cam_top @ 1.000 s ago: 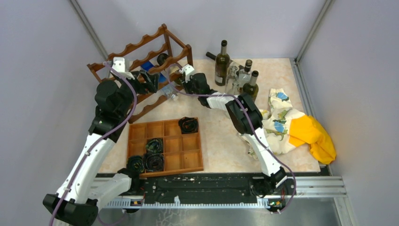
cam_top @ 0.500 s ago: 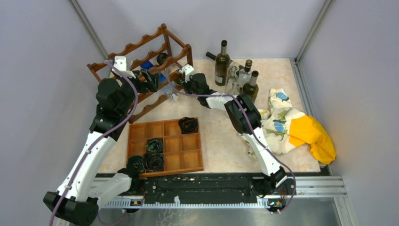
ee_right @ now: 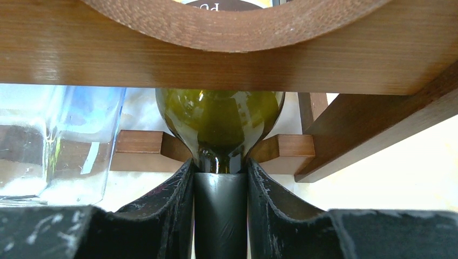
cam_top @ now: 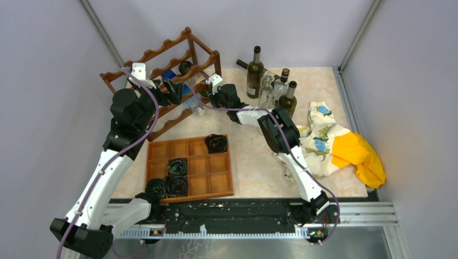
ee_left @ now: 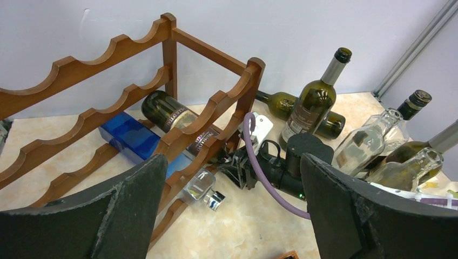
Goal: Put the wine bottle on the wine rack
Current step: Place the wine bottle in the wine rack.
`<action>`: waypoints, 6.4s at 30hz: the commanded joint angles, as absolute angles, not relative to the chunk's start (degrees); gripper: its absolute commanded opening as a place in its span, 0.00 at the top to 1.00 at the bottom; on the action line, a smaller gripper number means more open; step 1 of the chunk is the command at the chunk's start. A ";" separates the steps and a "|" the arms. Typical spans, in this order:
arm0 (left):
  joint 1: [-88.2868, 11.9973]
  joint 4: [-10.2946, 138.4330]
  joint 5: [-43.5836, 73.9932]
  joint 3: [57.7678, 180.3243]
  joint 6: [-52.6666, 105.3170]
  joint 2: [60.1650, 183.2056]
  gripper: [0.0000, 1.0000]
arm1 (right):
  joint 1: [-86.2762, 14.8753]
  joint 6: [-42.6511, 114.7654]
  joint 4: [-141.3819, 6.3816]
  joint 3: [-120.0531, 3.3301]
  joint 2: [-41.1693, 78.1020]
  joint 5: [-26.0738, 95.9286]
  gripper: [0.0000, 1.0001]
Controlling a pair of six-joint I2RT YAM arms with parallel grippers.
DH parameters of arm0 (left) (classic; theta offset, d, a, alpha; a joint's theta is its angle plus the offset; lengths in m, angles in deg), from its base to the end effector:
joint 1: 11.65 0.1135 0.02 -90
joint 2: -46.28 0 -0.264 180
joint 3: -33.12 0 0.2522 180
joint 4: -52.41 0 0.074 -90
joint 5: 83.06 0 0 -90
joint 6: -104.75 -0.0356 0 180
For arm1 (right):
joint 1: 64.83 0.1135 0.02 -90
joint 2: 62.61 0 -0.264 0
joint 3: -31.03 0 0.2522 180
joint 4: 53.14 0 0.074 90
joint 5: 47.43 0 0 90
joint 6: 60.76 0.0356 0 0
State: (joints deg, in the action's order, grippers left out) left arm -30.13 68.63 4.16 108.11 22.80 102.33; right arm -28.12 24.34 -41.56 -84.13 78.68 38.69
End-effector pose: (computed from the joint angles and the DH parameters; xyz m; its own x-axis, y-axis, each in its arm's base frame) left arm 0.2097 -0.0683 0.4196 0.0067 -0.1497 -0.9887 0.2743 0.9511 -0.1422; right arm 0.4462 0.3357 0.1400 -0.1452 -0.2146 -0.9658 -0.6637 0.7451 -0.0657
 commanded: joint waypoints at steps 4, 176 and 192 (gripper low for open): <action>-29.71 67.25 4.04 110.04 22.19 102.62 0.02 | -27.40 24.23 -25.34 -88.67 76.63 35.78 0.78; -29.75 66.69 6.67 104.43 31.71 95.70 0.02 | -29.54 11.02 -57.60 -93.86 77.99 35.98 0.69; -29.71 68.63 11.38 106.56 31.67 93.58 0.02 | -29.80 7.90 -55.84 -75.17 61.14 30.57 0.23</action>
State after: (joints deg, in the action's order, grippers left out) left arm -30.13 69.18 9.03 104.92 31.21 95.58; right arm -29.43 9.67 -57.30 -77.58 70.53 34.14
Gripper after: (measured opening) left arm 0.983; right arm 0.732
